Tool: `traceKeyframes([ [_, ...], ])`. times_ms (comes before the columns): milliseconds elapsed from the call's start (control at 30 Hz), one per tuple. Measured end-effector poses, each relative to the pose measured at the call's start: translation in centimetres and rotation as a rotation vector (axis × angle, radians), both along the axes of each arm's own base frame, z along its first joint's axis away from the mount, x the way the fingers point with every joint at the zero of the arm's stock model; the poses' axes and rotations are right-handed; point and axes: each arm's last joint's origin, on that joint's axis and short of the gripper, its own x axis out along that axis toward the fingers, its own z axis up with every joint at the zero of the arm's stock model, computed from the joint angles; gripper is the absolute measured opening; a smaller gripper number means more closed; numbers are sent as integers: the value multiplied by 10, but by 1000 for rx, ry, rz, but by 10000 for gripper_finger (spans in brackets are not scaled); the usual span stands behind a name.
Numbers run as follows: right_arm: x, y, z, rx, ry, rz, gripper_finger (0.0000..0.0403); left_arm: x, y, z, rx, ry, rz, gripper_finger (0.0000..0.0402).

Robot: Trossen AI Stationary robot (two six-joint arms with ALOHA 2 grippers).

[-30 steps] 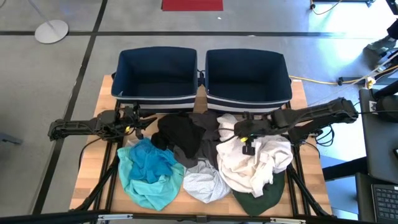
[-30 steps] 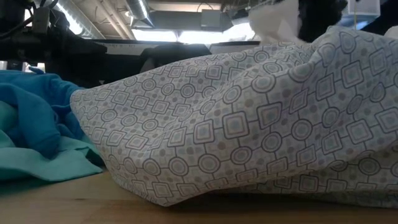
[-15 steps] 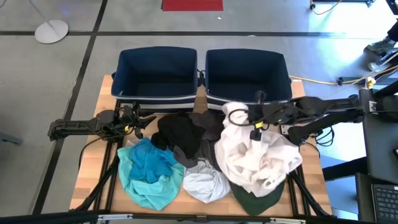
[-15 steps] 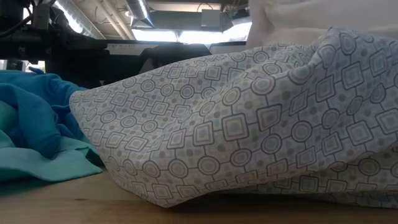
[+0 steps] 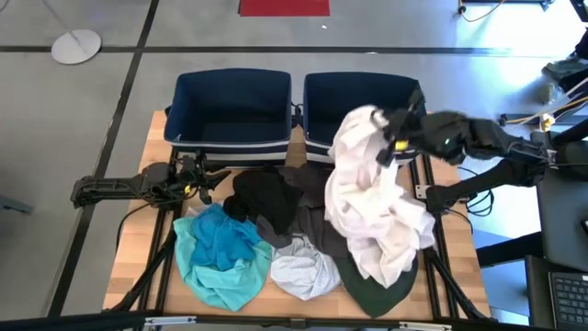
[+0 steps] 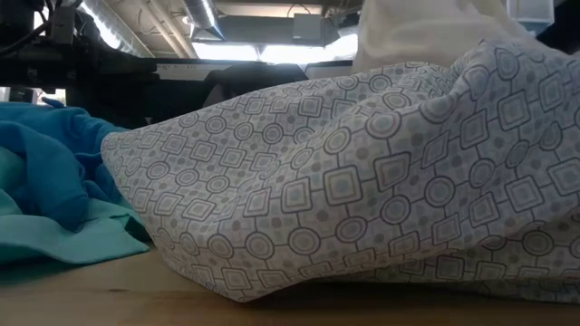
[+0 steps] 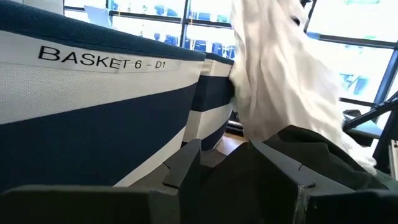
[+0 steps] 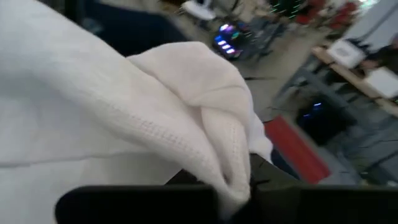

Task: Sort clothes
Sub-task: Put the white shirt into the right blue laundry bin

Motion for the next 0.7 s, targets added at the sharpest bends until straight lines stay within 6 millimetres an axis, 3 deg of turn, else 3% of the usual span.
traceKeyframes([
  [333, -15, -50, 48, -202, -210, -132, 14, 0, 0, 0, 4, 2, 1, 125],
  [533, -16, -87, 46, -215, -210, -229, 14, 0, 0, 1, 22, 0, 3, 125],
  [700, -5, -117, 28, -127, -141, -260, 14, -1, 0, 7, 61, -49, 10, 125],
])
